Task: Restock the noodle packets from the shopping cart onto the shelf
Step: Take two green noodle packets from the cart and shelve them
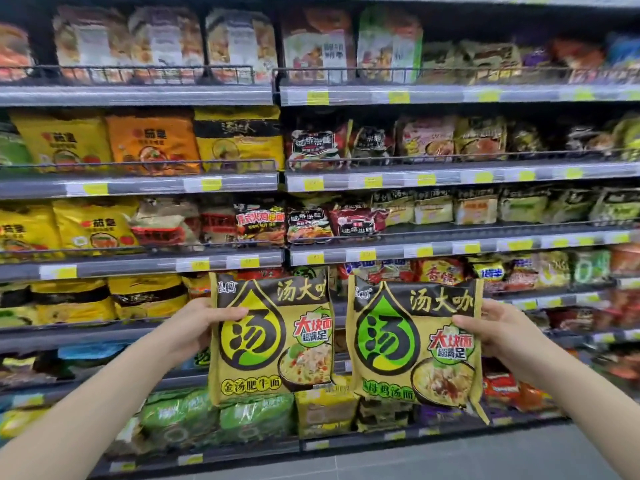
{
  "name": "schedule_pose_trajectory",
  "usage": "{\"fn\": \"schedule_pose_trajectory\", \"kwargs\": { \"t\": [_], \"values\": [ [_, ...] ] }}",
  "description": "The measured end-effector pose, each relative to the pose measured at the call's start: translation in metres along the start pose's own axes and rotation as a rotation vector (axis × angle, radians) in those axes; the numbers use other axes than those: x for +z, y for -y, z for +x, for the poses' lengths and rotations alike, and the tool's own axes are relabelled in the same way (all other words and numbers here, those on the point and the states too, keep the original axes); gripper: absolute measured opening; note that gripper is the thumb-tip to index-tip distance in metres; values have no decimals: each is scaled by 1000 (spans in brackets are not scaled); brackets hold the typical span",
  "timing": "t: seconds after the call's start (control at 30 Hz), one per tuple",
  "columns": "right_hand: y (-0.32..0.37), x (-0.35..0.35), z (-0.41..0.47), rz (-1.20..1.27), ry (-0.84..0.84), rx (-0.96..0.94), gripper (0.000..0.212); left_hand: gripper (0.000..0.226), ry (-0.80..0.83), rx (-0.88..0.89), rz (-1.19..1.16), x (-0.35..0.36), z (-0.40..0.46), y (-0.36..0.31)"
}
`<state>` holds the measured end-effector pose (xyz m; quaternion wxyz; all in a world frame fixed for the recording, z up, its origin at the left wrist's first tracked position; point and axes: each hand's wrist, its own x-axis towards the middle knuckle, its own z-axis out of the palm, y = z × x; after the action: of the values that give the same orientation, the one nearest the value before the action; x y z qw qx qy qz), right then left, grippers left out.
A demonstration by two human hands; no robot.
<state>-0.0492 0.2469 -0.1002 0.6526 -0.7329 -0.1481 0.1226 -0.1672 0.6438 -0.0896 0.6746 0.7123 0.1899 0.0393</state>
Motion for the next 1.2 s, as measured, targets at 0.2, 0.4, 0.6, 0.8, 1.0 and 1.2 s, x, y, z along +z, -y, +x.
{"fn": "schedule_pose_trajectory", "kwargs": {
  "t": [0.2,0.4,0.6,0.8,1.0,1.2],
  "values": [
    [16,-4,95,-69,62,17,82,32,-65,16,-13,-5,79,-19],
    [18,-2,187,-62,94,15,33,78,-93,10,-22,-13,141,-38],
    [2,-6,244,-44,94,46,10,71,-78,6,-31,-6,186,-45],
    [-28,-6,290,-6,196,65,40,70,-61,-12,-8,4,232,-21],
    [-125,7,341,-45,251,58,12,47,-112,-15,-6,15,291,61],
    [-219,27,396,16,271,-32,14,70,-106,106,-27,19,353,144]
  ]
}}
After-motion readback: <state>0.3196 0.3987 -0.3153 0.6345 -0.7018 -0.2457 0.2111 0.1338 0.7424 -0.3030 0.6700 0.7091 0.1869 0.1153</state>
